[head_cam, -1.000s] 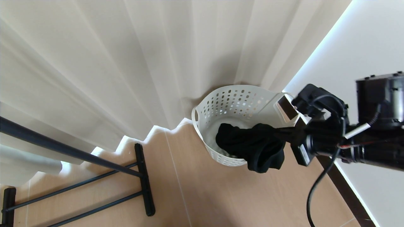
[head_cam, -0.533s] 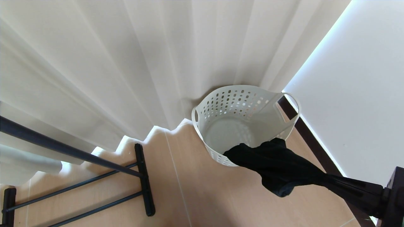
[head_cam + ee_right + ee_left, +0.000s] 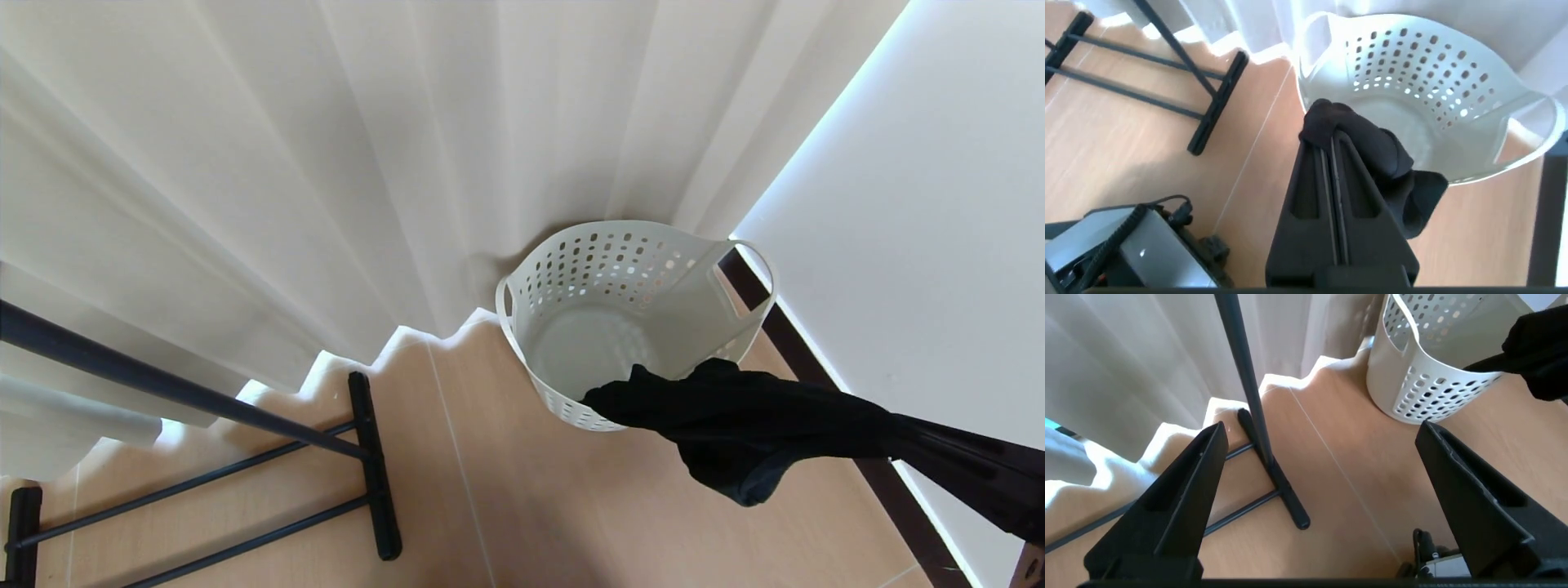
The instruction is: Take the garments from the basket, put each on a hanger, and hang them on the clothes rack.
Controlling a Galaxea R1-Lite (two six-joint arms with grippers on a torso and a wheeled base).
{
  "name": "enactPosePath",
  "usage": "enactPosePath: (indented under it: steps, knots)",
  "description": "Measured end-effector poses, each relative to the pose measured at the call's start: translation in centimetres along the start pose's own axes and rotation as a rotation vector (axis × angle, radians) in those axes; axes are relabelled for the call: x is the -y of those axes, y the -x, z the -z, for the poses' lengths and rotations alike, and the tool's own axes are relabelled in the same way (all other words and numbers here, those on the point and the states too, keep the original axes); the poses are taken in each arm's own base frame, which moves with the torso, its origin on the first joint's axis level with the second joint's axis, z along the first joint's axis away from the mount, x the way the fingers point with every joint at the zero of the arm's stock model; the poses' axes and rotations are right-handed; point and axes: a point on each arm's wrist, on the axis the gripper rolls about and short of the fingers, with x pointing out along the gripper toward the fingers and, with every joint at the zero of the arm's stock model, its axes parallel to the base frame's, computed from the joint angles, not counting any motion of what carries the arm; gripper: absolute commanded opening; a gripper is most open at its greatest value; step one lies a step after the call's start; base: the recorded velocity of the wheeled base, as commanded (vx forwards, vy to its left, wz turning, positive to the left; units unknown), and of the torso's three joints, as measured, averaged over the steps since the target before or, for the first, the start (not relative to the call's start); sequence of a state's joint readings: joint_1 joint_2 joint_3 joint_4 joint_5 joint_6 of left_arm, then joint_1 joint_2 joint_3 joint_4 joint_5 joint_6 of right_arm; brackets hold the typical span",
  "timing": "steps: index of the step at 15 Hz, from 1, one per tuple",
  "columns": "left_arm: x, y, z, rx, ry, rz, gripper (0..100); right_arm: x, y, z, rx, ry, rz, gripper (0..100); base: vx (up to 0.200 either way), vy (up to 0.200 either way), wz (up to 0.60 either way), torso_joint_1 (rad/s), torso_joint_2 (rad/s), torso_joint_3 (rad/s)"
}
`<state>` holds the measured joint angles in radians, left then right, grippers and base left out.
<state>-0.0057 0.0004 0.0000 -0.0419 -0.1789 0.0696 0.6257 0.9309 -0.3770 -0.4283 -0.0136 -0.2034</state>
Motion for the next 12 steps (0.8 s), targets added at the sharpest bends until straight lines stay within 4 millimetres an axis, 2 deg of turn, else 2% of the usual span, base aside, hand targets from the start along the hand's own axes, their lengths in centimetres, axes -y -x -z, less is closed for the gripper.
enactPosePath:
  steps: [6,12]
  knots:
    - [0.0,0.0,0.0,-0.001,-0.002,0.002,100,0.2,0.7,-0.5,0.040,-0.002,-0.011,0,0.000,0.000,0.00,0.004,0.00,0.159]
    - [0.0,0.0,0.0,-0.002,0.002,-0.001,100,-0.4,0.3,1.3,-0.020,-0.002,-0.098,0,0.000,0.000,0.00,0.006,-0.04,0.154]
